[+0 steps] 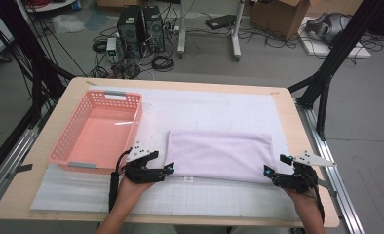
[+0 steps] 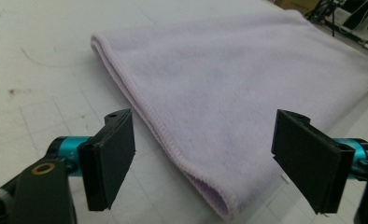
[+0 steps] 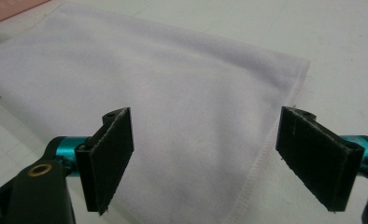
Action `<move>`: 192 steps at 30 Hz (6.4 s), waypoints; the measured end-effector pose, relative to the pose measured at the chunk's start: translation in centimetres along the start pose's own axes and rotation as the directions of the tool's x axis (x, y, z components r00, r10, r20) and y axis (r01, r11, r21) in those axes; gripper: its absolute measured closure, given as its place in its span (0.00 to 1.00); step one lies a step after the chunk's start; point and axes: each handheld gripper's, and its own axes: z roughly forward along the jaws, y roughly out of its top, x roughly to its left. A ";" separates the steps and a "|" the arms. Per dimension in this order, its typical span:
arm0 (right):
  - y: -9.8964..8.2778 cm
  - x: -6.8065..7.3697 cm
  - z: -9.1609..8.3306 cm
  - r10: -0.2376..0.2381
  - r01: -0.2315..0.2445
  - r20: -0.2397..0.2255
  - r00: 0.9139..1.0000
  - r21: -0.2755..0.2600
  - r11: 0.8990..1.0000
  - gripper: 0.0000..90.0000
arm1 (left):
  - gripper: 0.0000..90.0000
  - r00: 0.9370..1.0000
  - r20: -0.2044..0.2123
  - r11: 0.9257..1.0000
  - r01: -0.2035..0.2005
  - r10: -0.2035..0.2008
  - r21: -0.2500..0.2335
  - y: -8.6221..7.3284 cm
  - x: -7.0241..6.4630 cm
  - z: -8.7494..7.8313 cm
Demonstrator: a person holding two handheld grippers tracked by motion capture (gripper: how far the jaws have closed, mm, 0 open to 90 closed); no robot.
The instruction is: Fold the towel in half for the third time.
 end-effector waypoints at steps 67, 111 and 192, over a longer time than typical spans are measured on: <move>12.9 11.4 24.2 -0.174 0.265 -0.351 0.920 0.230 0.936 0.40 | 0.91 0.997 -0.022 0.985 0.082 -0.080 0.152 -0.2 -0.7 1.3; 17.0 9.7 20.1 -0.266 0.305 -0.412 0.872 0.031 0.952 0.91 | 0.94 0.973 0.204 0.994 0.106 -0.109 0.026 5.1 -3.4 1.1; 2.7 -0.3 1.3 -0.009 0.008 0.013 1.000 0.072 0.997 0.56 | 0.43 0.989 0.137 0.995 -0.053 0.064 -0.083 2.4 -1.4 2.6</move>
